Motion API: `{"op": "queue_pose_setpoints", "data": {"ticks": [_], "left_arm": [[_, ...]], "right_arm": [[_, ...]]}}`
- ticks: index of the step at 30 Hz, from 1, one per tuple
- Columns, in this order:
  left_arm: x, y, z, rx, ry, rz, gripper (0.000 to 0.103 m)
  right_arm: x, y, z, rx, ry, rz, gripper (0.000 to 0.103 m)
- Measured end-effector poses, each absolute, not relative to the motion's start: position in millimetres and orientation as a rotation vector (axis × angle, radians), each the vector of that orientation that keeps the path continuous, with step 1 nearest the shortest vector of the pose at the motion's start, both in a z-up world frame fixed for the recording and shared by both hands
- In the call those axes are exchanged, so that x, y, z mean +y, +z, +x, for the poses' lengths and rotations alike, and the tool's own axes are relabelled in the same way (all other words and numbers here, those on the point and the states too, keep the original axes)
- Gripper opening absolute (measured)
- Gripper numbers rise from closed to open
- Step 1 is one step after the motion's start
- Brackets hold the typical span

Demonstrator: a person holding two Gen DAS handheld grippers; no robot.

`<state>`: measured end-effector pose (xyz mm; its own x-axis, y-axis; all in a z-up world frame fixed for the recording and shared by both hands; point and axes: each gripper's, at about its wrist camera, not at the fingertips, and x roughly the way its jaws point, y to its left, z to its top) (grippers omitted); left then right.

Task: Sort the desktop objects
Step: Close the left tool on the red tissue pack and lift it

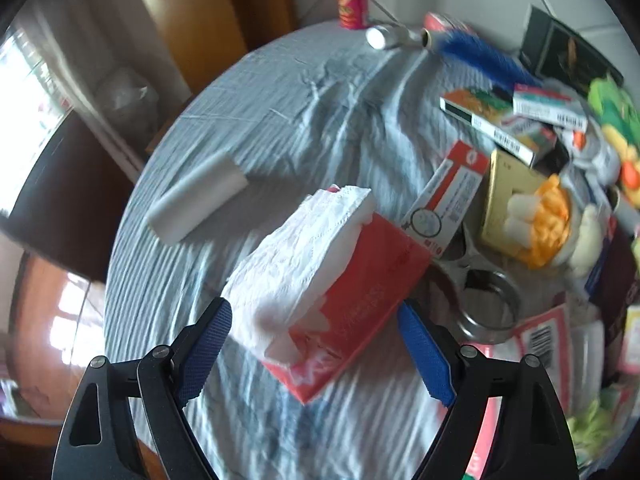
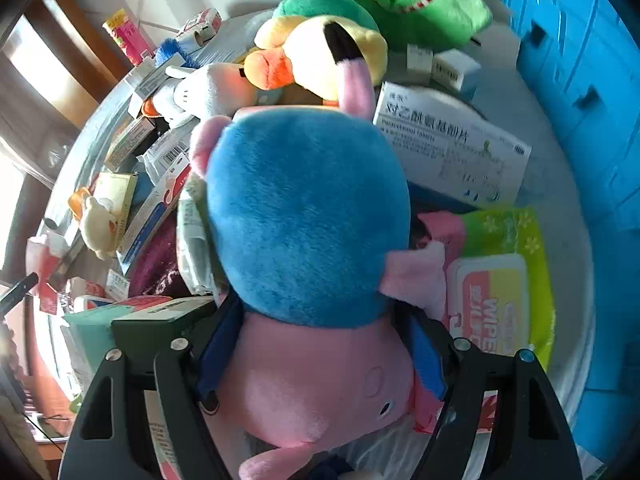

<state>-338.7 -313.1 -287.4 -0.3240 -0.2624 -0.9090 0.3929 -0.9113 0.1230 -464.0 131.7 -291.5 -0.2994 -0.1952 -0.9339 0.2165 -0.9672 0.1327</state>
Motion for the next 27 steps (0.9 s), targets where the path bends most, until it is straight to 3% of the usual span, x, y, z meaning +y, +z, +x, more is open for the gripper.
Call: {"op": "queue_pose_setpoints", "data": {"ticks": [3, 5, 8, 9, 11, 13, 18, 21, 25, 27], "left_arm": [[-325, -301, -354, 0.165, -2.321, 1.604, 0.09], [-330, -308, -364, 0.129, -2.347, 1.647, 0.1], [-330, -315, -372, 0.049, -2.394, 1.671, 0.101], [-329, -317, -373, 0.039, -2.408, 1.674, 0.1], [-328, -319, -376, 0.018, -2.434, 1.679, 0.095], [-326, -316, -374, -0.012, -2.457, 1.675, 0.093], [-333, -319, -379, 0.023, -2.458, 1.704, 0.096], [-337, -325, -386, 0.052, -2.427, 1.72, 0.098], [-332, -320, -382, 0.064, -2.403, 1.679, 0.09], [-332, -306, -374, 0.09, -2.41, 1.637, 0.088]], "right_arm": [[127, -290, -470, -0.004, -2.37, 1.689, 0.08], [127, -293, -475, -0.058, -2.396, 1.715, 0.085], [127, -294, -475, -0.104, -2.434, 1.741, 0.094], [127, -293, -474, -0.113, -2.447, 1.747, 0.093], [128, -291, -472, -0.132, -2.473, 1.76, 0.08], [128, -290, -469, -0.152, -2.499, 1.773, 0.075], [131, -288, -467, -0.194, -2.549, 1.805, 0.076], [133, -292, -474, -0.188, -2.553, 1.817, 0.081], [129, -303, -483, -0.126, -2.565, 1.826, 0.083], [128, -298, -481, -0.105, -2.594, 1.809, 0.077]]}}
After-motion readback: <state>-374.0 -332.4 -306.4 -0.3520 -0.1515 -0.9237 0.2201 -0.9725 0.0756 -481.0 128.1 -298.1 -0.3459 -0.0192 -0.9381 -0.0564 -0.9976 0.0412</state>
